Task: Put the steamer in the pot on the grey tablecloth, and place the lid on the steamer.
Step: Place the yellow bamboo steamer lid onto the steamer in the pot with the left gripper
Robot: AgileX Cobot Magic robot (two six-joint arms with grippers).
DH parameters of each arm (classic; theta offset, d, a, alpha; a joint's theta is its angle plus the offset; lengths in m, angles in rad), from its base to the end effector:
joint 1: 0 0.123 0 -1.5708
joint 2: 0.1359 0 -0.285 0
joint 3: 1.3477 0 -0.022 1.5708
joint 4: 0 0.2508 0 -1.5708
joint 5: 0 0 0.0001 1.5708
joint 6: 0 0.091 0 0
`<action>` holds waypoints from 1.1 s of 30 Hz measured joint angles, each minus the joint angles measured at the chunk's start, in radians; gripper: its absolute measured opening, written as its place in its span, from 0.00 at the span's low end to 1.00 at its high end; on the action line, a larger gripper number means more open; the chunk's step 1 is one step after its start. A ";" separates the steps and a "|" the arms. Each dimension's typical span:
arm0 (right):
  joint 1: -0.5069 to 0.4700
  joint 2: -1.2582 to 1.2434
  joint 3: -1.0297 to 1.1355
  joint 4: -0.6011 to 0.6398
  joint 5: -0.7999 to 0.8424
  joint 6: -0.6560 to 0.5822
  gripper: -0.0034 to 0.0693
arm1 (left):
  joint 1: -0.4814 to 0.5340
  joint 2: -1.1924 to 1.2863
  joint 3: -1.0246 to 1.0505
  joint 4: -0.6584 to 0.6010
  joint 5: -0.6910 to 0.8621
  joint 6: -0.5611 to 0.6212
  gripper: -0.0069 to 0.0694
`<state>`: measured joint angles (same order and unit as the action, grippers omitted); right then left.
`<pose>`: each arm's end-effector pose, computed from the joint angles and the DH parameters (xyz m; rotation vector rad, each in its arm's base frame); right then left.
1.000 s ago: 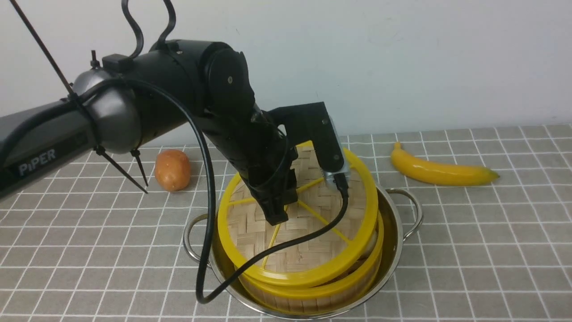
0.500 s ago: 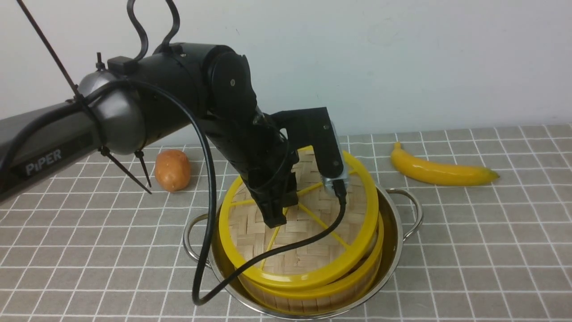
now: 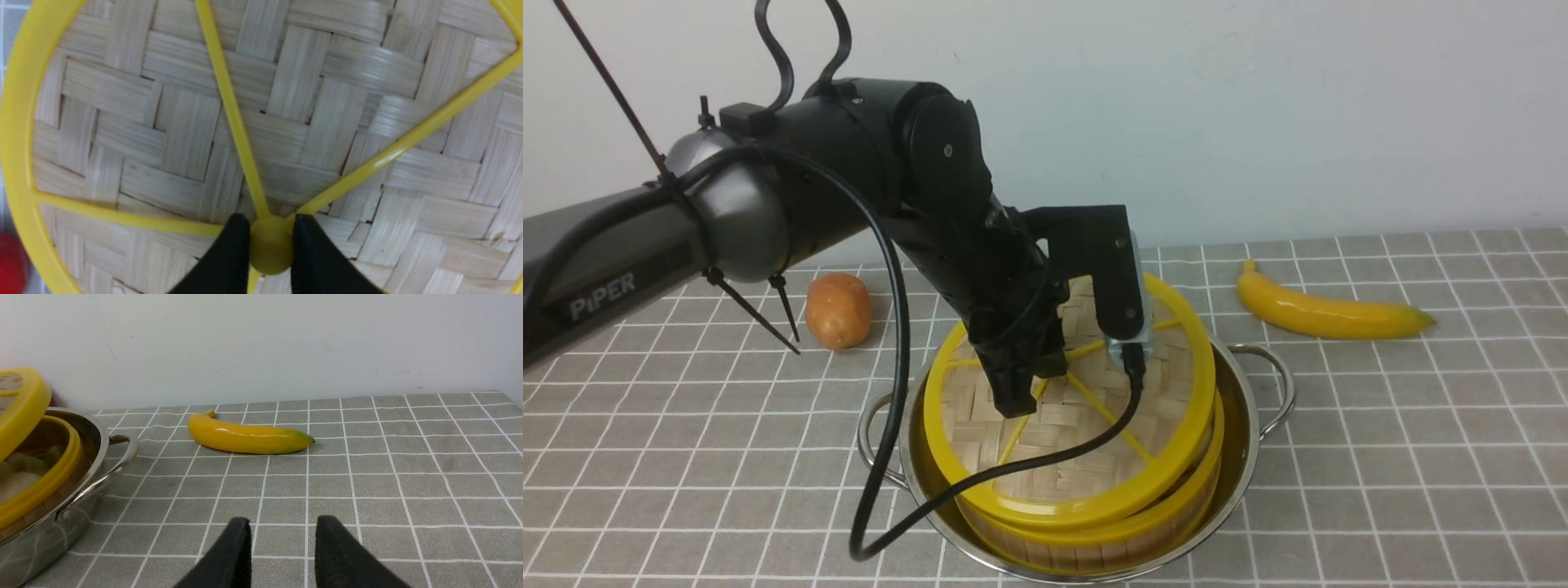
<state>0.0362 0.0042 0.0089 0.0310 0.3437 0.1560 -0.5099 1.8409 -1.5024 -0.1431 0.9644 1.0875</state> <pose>0.0539 0.0029 0.1790 0.1299 1.8388 0.1646 0.3375 -0.2010 0.2592 1.9213 1.9876 -0.0342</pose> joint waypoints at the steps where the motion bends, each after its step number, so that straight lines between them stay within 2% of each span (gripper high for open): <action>1: 0.000 0.000 0.000 0.000 0.000 0.000 0.38 | 0.000 0.000 0.000 0.000 0.000 0.000 0.25; 7: 0.000 0.000 0.000 0.000 0.000 0.001 0.38 | 0.000 0.044 -0.002 -0.051 -0.005 0.022 0.25; 19: 0.000 0.000 0.000 0.000 0.000 0.003 0.38 | 0.000 0.057 -0.003 -0.054 -0.026 0.027 0.25; 25: 0.000 0.000 0.000 0.000 0.000 0.003 0.38 | 0.000 0.057 -0.003 -0.054 -0.026 0.076 0.25; 33: 0.000 0.000 0.000 0.000 0.000 0.003 0.38 | 0.000 0.057 -0.005 -0.054 -0.024 0.086 0.25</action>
<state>0.0362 0.0042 0.0089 0.0310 0.3437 0.1592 -0.5099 1.8975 -1.5078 -0.1975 0.9408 1.1734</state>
